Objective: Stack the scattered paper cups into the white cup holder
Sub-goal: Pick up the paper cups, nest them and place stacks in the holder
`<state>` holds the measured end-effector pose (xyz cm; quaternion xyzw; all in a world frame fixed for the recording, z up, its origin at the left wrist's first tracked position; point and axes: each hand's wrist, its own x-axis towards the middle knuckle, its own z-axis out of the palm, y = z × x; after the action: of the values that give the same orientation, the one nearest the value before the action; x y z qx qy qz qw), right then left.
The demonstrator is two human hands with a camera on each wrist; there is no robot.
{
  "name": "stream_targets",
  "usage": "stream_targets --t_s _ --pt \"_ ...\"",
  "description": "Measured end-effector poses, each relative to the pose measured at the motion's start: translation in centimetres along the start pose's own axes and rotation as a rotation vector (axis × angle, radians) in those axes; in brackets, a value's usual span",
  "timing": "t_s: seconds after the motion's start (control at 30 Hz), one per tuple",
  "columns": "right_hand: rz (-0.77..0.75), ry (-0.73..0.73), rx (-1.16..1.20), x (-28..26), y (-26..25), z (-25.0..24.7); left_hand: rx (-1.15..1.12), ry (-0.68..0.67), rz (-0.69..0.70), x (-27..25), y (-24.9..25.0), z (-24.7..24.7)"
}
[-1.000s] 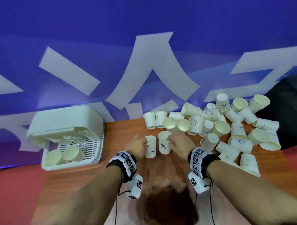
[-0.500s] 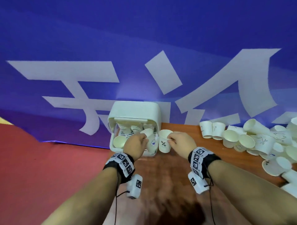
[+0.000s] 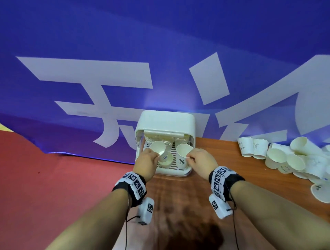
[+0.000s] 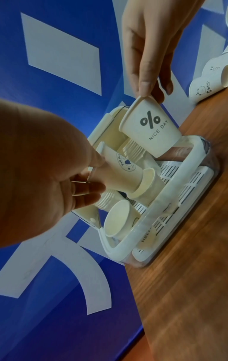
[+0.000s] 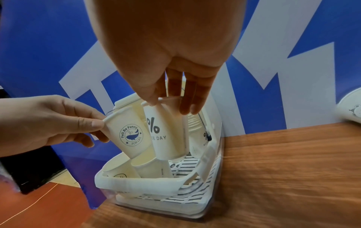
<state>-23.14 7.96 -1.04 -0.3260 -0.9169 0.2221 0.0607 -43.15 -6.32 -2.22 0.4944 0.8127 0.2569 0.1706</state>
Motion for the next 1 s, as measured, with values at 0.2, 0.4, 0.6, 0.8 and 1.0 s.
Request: stream_targets --t_s 0.2,0.4,0.6,0.8,1.0 --pt "0.007 -0.025 -0.006 0.8 1.1 1.2 0.038 -0.084 0.011 1.6 -0.7 2.2" --pt "-0.011 -0.077 0.020 1.4 2.0 3.0 0.219 -0.177 0.069 2.7 -1.5 4.4" --pt "0.024 -0.160 0.023 1.8 2.8 4.6 0.353 -0.256 0.043 3.0 -2.2 5.6" --pt "0.029 -0.194 0.041 2.2 3.2 5.8 0.424 -0.288 0.040 3.2 -2.7 5.9" --pt "0.019 -0.237 0.005 1.9 3.3 6.3 0.454 -0.298 0.028 3.2 -2.4 5.7"
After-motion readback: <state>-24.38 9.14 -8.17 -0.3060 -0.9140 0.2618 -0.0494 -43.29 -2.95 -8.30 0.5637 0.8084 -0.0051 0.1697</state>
